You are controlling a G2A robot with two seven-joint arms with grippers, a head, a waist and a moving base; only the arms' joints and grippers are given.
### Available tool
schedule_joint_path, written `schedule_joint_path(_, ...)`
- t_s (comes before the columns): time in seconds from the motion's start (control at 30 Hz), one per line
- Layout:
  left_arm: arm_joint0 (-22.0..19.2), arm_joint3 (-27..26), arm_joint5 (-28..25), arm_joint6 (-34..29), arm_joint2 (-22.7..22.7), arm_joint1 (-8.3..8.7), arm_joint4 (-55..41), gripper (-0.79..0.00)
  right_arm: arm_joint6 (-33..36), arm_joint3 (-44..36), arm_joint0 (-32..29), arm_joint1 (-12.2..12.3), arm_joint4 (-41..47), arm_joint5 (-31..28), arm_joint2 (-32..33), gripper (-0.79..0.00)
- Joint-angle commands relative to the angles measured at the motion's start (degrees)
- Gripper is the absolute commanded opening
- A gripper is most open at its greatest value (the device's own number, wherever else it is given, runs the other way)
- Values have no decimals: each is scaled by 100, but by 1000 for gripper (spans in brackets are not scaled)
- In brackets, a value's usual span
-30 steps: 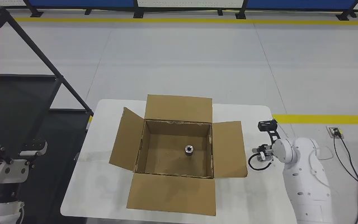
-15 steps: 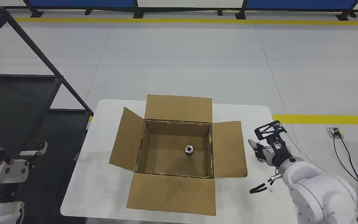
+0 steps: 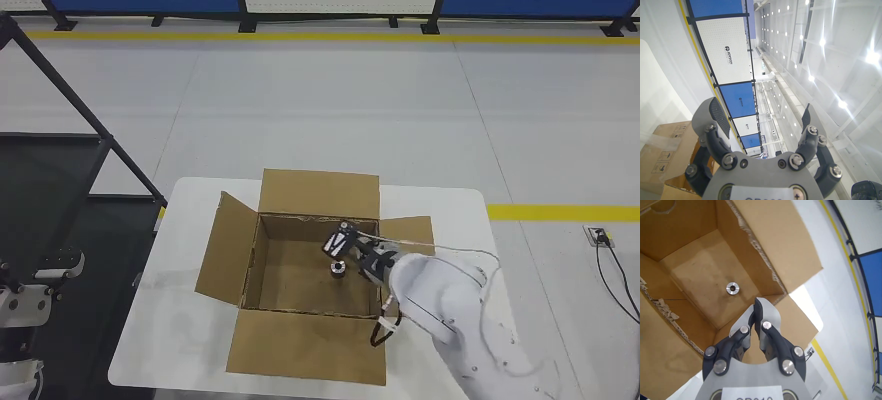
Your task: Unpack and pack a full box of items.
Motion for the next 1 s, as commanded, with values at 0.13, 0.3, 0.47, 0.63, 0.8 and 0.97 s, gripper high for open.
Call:
schedule_joint_path(0.13, 0, 0, 0, 0, 0, 0, 0, 0, 9, 1939, 1190, -307, 1119, -171, -787, -557)
schedule_joint_path(0.3, 0, 0, 0, 0, 0, 0, 0, 0, -137, 2956, 1687, -527, 1461, -106, -1255, -440)
schedule_joint_path(0.47, 0, 0, 0, 0, 0, 0, 0, 0, -204, 3920, 2107, -733, 1948, -276, -1557, -425)
schedule_joint_path(0.63, 0, 0, 0, 0, 0, 0, 0, 0, -466, 4743, 2425, -918, 1966, -133, -1815, -409)
schedule_joint_path(0.8, 0, 0, 0, 0, 0, 0, 0, 0, -688, 5420, 2659, -1120, 1851, 5, -2098, -326)
schedule_joint_path(0.97, 0, 0, 0, 0, 0, 0, 0, 0, -854, 6065, 2874, -1324, 2137, -268, -2234, -354)
